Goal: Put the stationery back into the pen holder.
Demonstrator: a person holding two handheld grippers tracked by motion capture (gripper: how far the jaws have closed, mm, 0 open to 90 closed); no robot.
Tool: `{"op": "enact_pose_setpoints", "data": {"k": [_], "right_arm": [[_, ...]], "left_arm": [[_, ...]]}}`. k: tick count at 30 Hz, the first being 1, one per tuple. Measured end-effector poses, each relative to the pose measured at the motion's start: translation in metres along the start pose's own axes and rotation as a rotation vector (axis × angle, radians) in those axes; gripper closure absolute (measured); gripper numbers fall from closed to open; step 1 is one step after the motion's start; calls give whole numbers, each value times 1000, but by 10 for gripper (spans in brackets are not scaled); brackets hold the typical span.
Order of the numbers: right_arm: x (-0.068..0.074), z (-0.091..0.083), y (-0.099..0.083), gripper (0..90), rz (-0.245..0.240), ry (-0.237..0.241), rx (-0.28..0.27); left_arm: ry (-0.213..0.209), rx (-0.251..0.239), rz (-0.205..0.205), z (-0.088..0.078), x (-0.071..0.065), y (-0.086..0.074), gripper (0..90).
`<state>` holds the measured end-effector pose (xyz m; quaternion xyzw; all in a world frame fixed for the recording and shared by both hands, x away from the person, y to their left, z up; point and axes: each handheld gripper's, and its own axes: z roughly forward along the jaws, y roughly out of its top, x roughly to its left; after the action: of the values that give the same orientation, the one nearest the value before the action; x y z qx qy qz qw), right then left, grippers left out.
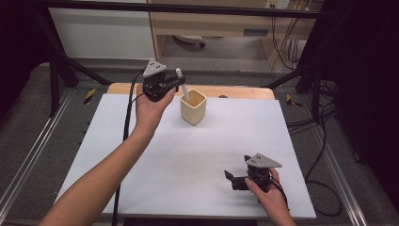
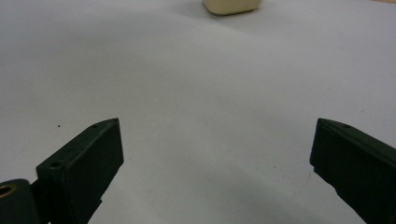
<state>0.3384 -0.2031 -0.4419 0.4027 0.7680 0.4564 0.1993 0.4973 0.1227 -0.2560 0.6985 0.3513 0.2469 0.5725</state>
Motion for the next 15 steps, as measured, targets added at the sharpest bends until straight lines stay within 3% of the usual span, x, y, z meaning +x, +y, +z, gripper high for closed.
{"op": "enact_pose_setpoints", "data": {"k": [8,15], "right_arm": [[1,0,0,34,0,5,-3],[1,0,0,34,-2,5,-3]], "left_arm": [[23,-13,-15,7,6,2,786],[55,-3,-1,11,9,3,786]]}}
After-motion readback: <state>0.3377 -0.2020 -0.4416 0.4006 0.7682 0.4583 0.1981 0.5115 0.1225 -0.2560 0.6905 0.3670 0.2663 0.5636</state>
